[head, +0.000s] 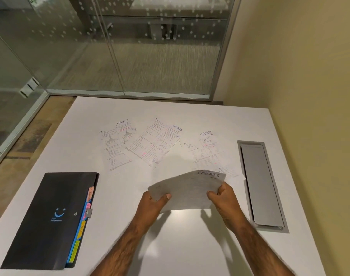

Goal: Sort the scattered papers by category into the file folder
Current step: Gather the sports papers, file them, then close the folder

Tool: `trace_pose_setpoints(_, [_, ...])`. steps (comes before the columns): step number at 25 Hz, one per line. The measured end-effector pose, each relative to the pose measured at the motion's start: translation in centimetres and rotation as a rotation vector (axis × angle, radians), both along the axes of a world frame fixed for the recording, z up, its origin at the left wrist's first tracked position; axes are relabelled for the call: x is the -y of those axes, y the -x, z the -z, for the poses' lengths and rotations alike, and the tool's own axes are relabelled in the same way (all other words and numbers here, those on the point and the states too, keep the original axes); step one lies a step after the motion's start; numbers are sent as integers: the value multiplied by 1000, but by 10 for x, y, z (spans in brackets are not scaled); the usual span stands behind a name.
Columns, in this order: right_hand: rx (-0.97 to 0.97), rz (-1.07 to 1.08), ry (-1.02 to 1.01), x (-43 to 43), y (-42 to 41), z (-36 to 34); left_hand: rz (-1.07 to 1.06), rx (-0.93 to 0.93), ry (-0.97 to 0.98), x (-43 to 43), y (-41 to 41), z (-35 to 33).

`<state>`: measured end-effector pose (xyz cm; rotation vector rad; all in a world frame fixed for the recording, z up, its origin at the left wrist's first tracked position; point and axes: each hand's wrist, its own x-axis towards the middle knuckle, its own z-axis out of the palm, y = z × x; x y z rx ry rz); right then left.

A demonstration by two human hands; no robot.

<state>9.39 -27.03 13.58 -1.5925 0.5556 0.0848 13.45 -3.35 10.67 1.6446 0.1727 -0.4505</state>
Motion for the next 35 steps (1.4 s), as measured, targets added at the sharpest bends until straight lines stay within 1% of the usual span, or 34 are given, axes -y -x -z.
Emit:
trace_pose_setpoints(3, [-33,29,18,0,-2,9,-5,-4,-23,3,0,12])
trace_pose_setpoints(5, [-72,3,52,-2,-4,16,21,-5,-46,5,-6,12])
trace_pose_setpoints(8, [-112,-11,87,-4,-14,20,92,12,-102,6,-36,11])
trace_pose_setpoints(10, [-129,29,106,-2,-21,21,98,82,-273,-3,-78,21])
trace_pose_setpoints(14, [-160,110,116,11,-27,33,-4,196,-682,-36,-188,58])
trace_pose_setpoints(15, [-184,137,124,15,-25,41,-3,200,-776,-43,-216,66])
trace_pose_setpoints(18, [-255,219,144,25,-19,59,48,152,-947,-51,-287,87])
trace_pose_setpoints(21, [-301,252,136,31,-15,67,150,121,-1160,-46,-316,108])
trace_pose_setpoints(23, [-315,279,107,33,-17,65,159,149,-1260,-42,-320,114])
trace_pose_setpoints(25, [-322,287,109,33,-20,66,159,139,-1287,-41,-325,115])
trace_pose_setpoints(28, [-340,261,139,34,-23,70,119,149,-1260,-41,-327,119])
trace_pose_setpoints(32, [-319,250,118,33,-24,70,83,141,-1122,-40,-325,118])
trace_pose_setpoints(35, [-279,273,87,32,-23,68,107,205,-1023,-43,-325,106])
